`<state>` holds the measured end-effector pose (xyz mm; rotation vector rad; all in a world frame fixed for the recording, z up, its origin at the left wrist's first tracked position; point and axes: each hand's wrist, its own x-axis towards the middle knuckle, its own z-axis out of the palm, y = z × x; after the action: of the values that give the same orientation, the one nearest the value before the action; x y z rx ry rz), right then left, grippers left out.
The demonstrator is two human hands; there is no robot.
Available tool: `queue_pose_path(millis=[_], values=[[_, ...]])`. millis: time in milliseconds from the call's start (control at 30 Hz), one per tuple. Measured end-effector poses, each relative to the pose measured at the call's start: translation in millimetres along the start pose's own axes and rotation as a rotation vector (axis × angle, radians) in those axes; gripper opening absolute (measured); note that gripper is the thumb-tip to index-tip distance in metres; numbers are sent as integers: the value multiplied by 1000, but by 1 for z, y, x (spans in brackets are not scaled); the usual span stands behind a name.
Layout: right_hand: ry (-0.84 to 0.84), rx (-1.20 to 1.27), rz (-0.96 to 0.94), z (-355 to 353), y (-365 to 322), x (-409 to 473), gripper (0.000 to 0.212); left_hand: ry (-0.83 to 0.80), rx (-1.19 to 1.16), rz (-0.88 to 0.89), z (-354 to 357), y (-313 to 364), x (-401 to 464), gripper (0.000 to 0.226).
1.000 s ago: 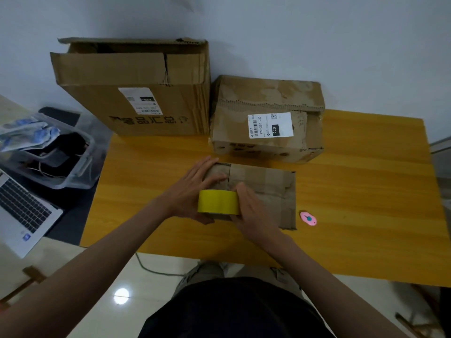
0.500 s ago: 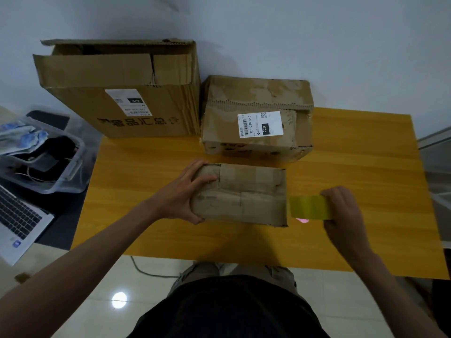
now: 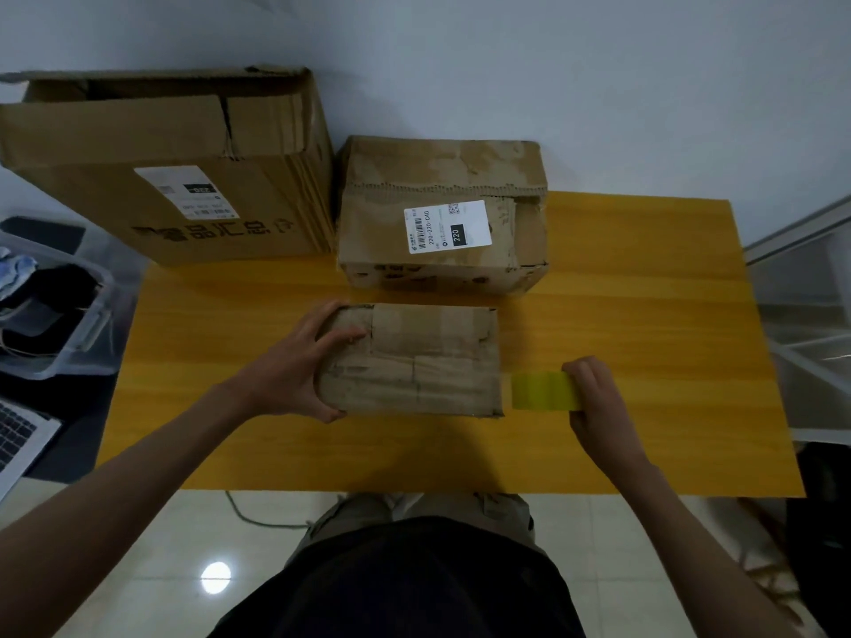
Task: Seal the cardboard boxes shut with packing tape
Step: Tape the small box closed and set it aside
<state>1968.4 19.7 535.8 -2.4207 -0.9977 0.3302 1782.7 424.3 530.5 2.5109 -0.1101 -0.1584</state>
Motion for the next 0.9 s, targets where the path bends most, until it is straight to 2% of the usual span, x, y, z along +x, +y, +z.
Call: queue_pose_path(millis=[167,267,367,433,533,733,900], values=[[-4,56,27,11,9,4,62,-15,-10,-27,1,1,-1,111],[16,128,41,24,13,1,52,-16,-8,-36,0,3,0,111],[22,227,87,39,13,-2,39,-7,170,-18,2,9,-3,118],[34,278,122,44,13,-4,33,7,331,-74,16,22,-9,126],[54,308,135,46,12,-6,29,44,400,-165,47,54,-11,125],[51,308,139,50,15,-4,27,-19,402,-118,92,117,51,122],[25,283,129,50,20,-5,42,-117,413,-32,110,158,113,126]])
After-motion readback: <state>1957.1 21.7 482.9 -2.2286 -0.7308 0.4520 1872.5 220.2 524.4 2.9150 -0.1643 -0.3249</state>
